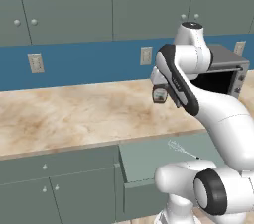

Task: Pick the whisk from the drawer and place it on the counter.

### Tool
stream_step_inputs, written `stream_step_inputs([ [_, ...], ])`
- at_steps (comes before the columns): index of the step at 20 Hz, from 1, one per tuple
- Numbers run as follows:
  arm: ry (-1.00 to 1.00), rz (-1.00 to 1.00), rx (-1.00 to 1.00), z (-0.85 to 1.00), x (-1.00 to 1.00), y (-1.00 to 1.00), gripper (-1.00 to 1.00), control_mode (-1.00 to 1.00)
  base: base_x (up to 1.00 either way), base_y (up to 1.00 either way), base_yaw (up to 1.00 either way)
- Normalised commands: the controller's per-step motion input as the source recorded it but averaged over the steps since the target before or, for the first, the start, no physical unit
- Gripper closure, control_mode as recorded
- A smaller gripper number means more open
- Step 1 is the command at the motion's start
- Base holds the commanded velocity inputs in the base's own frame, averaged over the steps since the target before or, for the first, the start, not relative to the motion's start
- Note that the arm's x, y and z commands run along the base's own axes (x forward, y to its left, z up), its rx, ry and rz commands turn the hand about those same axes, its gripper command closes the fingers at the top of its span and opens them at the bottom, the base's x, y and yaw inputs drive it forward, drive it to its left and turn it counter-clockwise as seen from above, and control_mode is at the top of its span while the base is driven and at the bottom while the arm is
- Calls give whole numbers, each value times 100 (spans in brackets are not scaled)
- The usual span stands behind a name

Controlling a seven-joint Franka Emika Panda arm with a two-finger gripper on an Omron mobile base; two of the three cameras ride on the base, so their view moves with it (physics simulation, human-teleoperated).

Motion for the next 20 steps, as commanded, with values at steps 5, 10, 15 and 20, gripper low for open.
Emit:
stream_step_inputs([
  [5, 0, 0, 0, 0, 0, 0, -100, 100, -4, 25, -4],
  [10, 0, 0, 0, 0, 0, 0, -100, 100, -24, 89, -27],
  [15, 0, 0, 0, 0, 0, 0, -100, 100, -38, 77, -46],
  [20, 0, 0, 0, 0, 0, 0, -100, 100, -29, 59, -56],
])
